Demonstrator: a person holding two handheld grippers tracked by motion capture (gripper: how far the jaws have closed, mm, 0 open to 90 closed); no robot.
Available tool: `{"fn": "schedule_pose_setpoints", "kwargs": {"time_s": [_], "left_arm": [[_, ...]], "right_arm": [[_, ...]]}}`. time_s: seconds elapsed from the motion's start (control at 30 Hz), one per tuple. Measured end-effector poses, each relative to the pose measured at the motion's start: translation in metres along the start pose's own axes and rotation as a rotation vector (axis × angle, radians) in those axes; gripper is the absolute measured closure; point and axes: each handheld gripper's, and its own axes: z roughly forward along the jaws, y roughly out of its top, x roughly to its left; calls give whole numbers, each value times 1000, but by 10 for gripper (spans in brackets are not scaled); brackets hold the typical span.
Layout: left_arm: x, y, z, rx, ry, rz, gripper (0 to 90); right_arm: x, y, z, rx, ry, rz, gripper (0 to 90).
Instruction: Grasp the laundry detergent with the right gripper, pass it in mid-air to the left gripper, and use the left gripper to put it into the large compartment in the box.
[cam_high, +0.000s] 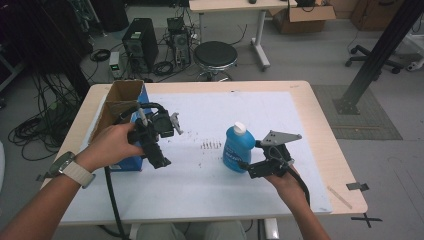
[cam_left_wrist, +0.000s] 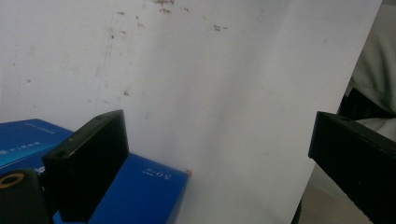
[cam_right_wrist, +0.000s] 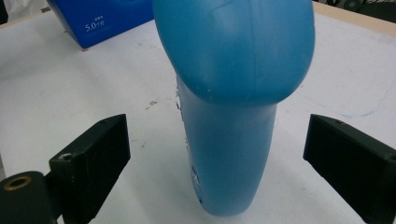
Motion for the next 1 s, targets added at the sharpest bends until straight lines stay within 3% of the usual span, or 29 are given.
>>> {"fn": "schedule_pose_setpoints", "kwargs": {"time_s": [0.57, 1.0], "left_arm": [[1, 1, 1, 5, 0, 3, 55], [1, 1, 1, 5, -1, 2, 56]], "right_arm": [[-3, -7, 3, -35, -10, 10, 72], [-4, -7, 19, -57, -1, 27, 74]]}}
